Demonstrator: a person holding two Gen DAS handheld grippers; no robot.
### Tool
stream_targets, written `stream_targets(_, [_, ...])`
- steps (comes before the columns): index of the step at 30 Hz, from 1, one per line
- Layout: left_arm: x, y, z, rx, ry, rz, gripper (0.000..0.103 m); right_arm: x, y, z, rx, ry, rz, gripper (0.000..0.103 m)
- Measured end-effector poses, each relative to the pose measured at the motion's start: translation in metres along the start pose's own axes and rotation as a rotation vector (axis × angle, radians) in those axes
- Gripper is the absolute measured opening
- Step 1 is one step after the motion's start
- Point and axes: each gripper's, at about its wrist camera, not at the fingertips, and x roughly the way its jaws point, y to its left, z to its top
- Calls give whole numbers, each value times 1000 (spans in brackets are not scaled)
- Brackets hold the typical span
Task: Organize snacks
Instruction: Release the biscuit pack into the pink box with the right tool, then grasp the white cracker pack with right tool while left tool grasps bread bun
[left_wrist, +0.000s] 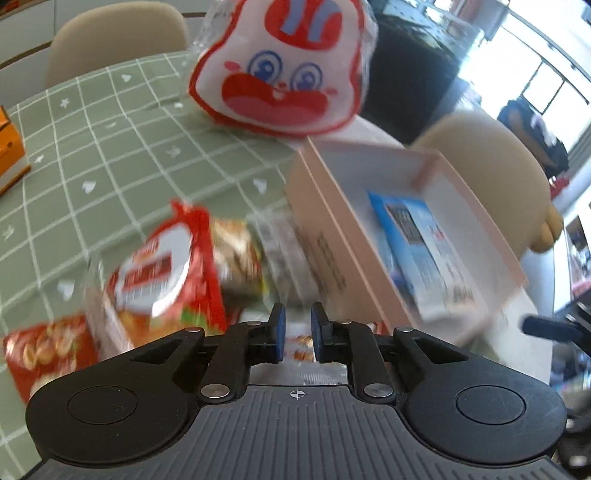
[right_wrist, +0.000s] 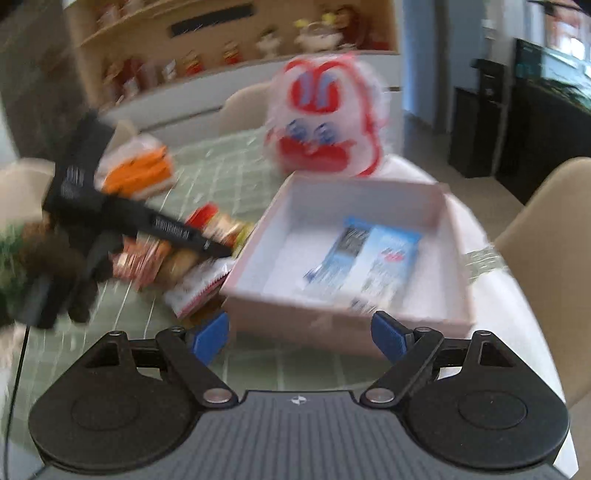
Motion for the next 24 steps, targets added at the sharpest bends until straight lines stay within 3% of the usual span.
stream_targets(5, [-28,12,-37,-54,-12,-24,17,23,31,-1,-31,24,37,85])
stream_targets(9, [-49,27,-68,-89,-21,30,17,24,57,13,-101,-28,77,85])
stream_targets(12, [-69,46,-89,-186,-36,70,17,40,83,21,-182,-15,118,85])
stream_targets(15, [-93,61,-108,-274,-61,144,19,63,112,22,-276,21,104,85])
stream_targets(18, [-109,63,-118,-285,-73,197,19,93,139,21,-380,59,35,85])
stream_targets(20, [-117,66,-124,-292,-78,196,19,108,147,21,-394,105,3,84])
stream_targets(22, [-120,68,-128,-295,-81,185,19,107,149,19,-359,127,2,77])
stream_targets(24, [-122,70,-130,-297,-81,177,19,94,149,14,-343,137,41,76])
